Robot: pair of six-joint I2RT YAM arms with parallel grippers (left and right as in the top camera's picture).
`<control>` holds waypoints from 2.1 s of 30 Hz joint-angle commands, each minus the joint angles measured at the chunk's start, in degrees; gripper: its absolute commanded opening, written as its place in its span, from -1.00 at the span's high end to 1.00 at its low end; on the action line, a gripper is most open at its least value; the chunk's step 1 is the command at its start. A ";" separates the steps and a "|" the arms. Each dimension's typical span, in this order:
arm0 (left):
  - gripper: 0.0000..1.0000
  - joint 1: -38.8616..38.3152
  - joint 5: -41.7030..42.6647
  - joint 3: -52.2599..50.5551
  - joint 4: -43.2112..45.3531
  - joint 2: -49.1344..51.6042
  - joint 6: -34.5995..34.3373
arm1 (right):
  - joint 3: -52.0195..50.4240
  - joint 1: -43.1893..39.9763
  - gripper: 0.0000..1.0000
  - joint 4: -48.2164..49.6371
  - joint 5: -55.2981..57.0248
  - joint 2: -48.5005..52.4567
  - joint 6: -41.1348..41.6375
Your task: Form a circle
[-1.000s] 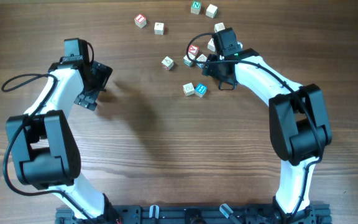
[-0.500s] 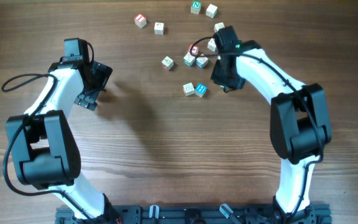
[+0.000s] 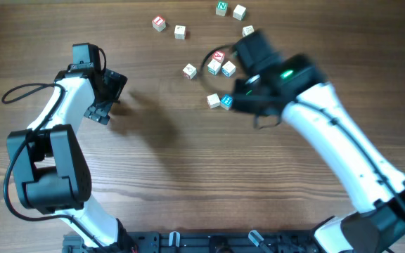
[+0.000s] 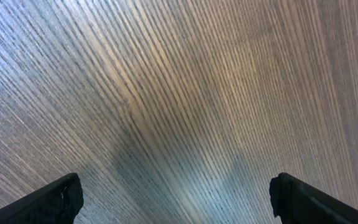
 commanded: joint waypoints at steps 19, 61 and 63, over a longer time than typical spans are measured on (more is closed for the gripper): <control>-1.00 0.07 0.07 0.17 0.00 0.76 -0.55 | -31.15 6.86 0.51 48.48 5.84 13.07 3.61; -1.00 0.07 0.07 0.17 0.00 0.76 -0.55 | -7.08 5.51 0.67 44.70 5.77 23.21 -10.12; -1.00 0.07 0.07 0.17 0.00 0.76 -0.55 | -6.62 5.51 0.69 45.59 6.05 24.22 -10.60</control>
